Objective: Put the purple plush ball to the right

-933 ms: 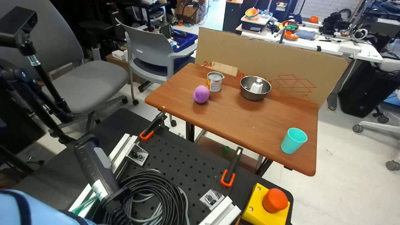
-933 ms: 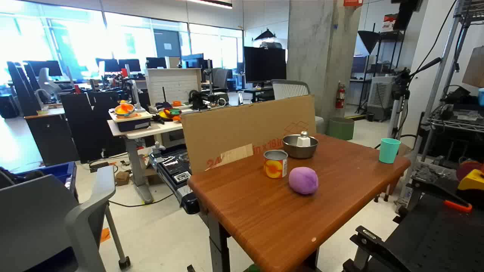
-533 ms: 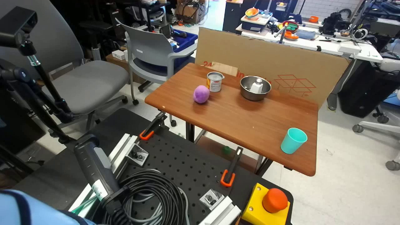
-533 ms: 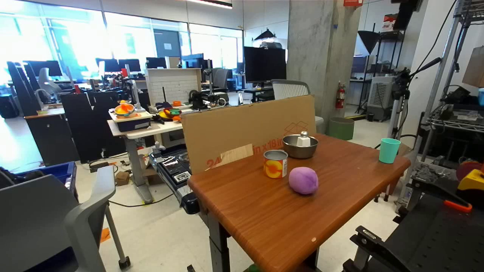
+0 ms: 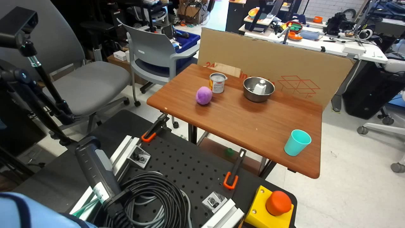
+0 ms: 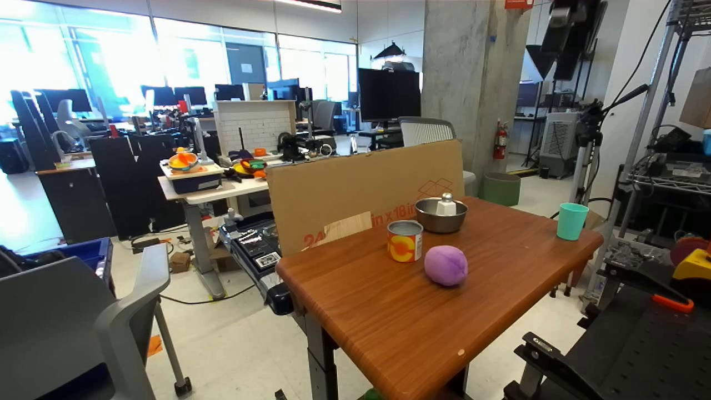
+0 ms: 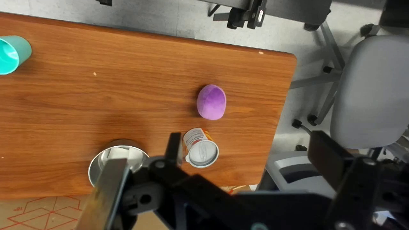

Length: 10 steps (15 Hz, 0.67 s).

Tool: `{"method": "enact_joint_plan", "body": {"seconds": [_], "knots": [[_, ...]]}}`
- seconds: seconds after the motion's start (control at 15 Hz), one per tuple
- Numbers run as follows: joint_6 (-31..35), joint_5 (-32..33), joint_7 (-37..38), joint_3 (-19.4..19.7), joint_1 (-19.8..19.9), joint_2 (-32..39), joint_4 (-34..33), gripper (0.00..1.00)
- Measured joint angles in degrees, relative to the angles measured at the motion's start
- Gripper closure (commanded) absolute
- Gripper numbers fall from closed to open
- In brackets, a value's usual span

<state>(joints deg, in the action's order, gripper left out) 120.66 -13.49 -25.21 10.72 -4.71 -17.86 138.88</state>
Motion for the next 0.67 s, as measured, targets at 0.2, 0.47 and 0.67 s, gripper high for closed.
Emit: {"method": "enact_joint_plan", "body": {"seconds": [0.2, 0.47, 0.67], "knots": [[6.98, -0.01, 2.28, -3.26, -0.09, 6.61, 1.04, 0.00], [11.44, -0.01, 5.51, -6.71, -0.09, 16.18, 0.40, 0.00], [12.27, 0.07, 6.63, -8.52, 0.04, 22.47, -0.82, 0.00]]}}
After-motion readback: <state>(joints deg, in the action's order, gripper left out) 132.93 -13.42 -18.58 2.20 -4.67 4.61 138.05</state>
